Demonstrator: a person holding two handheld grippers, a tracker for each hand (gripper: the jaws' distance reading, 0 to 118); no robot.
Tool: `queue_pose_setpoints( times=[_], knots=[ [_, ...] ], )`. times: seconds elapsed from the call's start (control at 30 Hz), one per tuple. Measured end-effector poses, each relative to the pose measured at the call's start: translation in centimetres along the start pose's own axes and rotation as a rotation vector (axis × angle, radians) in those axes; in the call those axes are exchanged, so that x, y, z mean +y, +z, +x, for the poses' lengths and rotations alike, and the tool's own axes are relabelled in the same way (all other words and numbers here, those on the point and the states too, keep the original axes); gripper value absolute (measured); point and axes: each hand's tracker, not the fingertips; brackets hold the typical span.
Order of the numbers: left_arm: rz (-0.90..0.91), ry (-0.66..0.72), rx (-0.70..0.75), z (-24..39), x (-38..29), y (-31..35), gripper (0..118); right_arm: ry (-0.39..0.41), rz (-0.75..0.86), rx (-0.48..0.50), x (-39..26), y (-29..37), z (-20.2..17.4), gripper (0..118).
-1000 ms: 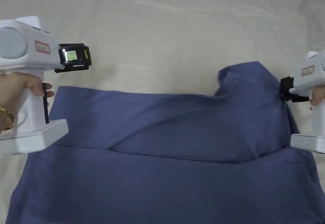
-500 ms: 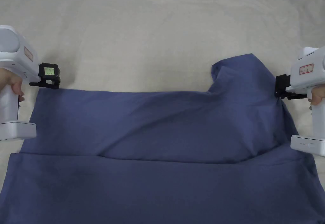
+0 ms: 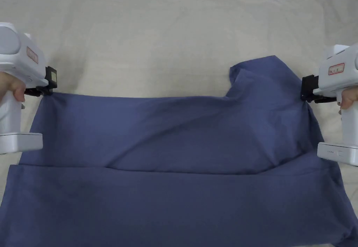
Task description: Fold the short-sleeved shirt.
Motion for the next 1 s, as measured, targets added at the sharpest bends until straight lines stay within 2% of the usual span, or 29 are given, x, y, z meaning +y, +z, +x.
queue_pose_setpoints(
  times=[0.2,0.3,0.6,0.77,0.9,1.0],
  knots=[
    [0.109,0.048,-0.096,-2.3,-1.2,5.2,0,-0.030,0.066,0.031,-0.5,4.2,0.8,2],
    [0.136,0.052,-0.101,-3.5,-2.4,8.0,0,-0.048,0.089,0.046,-1.4,7.0,1.6,2],
    [0.204,0.095,-0.156,-6.0,-8.7,15.0,0,-0.093,0.178,0.089,-7.1,15.2,4.6,2],
    [0.198,0.116,-0.169,-6.8,-13.4,15.4,0,-0.097,0.173,0.089,-11.9,16.7,5.5,2],
    [0.141,0.124,-0.145,-6.4,-17.6,13.7,0,-0.119,0.124,0.072,-15.7,15.4,5.8,2],
    [0.065,0.119,-0.113,-6.1,-20.4,12.0,0,-0.100,0.053,0.034,-18.5,13.7,5.7,2]
  ],
)
